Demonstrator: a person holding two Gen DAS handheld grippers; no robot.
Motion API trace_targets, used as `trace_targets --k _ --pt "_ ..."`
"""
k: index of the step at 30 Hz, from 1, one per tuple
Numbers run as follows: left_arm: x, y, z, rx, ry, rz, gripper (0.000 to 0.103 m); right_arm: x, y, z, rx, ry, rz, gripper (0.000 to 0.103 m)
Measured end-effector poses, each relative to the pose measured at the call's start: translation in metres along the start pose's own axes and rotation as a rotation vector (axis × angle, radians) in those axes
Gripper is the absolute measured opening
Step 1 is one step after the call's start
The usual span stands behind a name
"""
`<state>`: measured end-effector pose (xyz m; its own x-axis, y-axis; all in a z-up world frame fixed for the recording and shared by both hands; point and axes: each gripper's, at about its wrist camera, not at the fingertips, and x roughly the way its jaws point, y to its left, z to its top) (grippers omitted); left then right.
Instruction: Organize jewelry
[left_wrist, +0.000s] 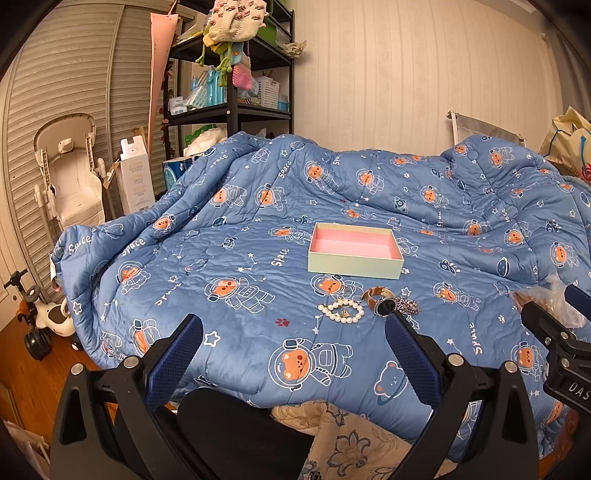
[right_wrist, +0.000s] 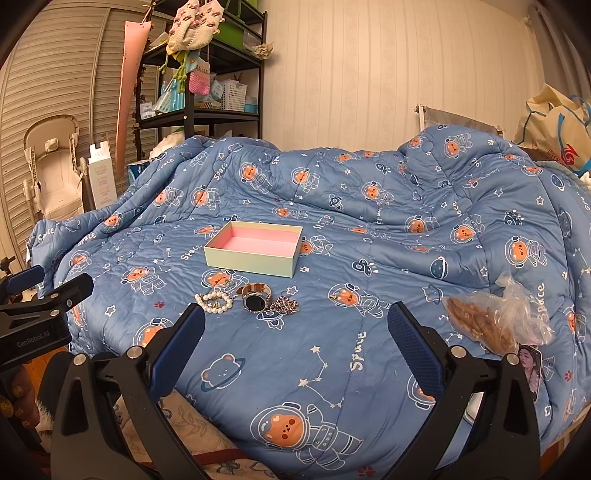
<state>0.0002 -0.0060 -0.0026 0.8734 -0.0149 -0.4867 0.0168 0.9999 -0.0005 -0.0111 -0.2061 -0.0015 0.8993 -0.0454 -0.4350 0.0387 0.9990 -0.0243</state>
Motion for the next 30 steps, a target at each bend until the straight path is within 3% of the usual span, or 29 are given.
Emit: trace_targets --k 30 --pt "-0.0012 -0.0008 -0.0006 0.000 0.001 -0.004 0.097 -0.0004 0.0031 -0.0037 -0.001 0.005 -0.001 0.098"
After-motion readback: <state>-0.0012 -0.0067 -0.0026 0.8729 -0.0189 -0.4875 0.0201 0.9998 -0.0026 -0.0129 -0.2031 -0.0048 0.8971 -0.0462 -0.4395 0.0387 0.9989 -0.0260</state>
